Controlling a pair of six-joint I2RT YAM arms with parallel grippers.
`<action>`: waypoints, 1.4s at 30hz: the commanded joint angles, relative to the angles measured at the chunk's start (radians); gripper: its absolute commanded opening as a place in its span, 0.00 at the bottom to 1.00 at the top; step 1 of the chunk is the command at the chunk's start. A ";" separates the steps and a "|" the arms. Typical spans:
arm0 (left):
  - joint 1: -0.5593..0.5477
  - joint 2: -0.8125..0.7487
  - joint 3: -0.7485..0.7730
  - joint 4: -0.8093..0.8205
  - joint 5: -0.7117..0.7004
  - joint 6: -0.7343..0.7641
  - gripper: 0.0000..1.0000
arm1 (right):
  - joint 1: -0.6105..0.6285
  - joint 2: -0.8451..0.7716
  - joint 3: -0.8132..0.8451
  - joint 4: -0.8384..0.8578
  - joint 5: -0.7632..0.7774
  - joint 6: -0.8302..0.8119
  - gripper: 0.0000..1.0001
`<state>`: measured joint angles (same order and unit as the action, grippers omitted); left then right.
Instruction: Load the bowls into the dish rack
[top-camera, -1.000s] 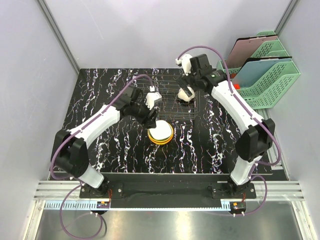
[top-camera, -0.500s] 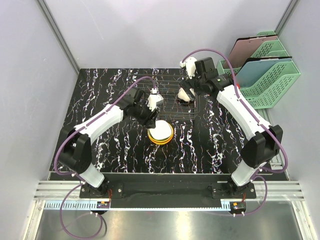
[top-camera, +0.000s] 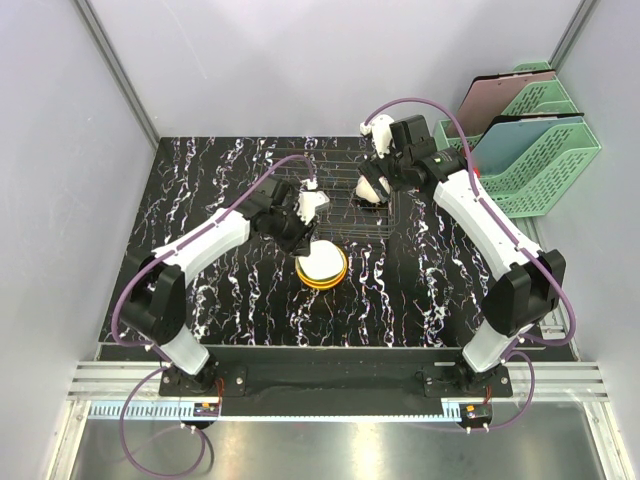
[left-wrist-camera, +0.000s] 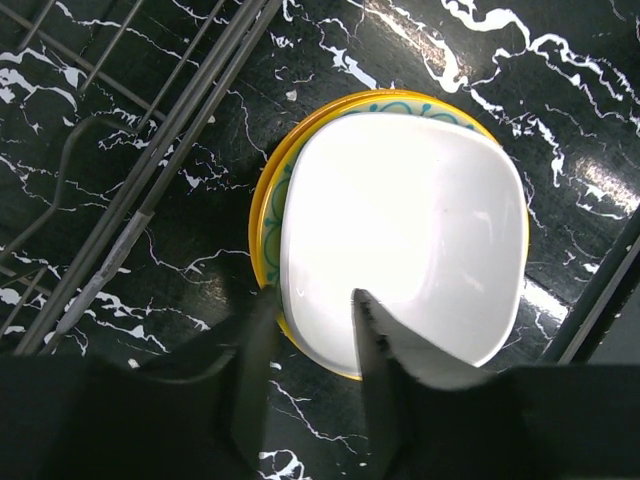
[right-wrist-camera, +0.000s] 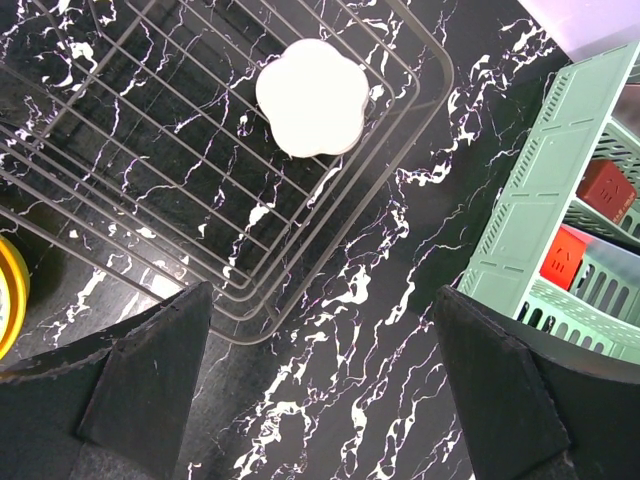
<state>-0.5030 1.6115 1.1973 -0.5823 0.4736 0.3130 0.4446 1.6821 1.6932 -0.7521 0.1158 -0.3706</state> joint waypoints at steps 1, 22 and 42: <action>-0.005 0.016 0.025 0.009 0.005 0.003 0.32 | -0.006 -0.018 0.014 0.020 -0.002 0.013 1.00; -0.008 0.021 0.071 -0.027 0.025 0.006 0.00 | -0.007 -0.001 0.019 0.020 -0.004 0.024 1.00; 0.006 -0.074 0.153 -0.053 0.109 0.008 0.00 | -0.017 0.010 0.031 -0.065 -0.337 0.140 1.00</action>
<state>-0.5064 1.6135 1.2888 -0.6598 0.5240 0.3183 0.4393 1.6829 1.6920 -0.7620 0.0013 -0.3183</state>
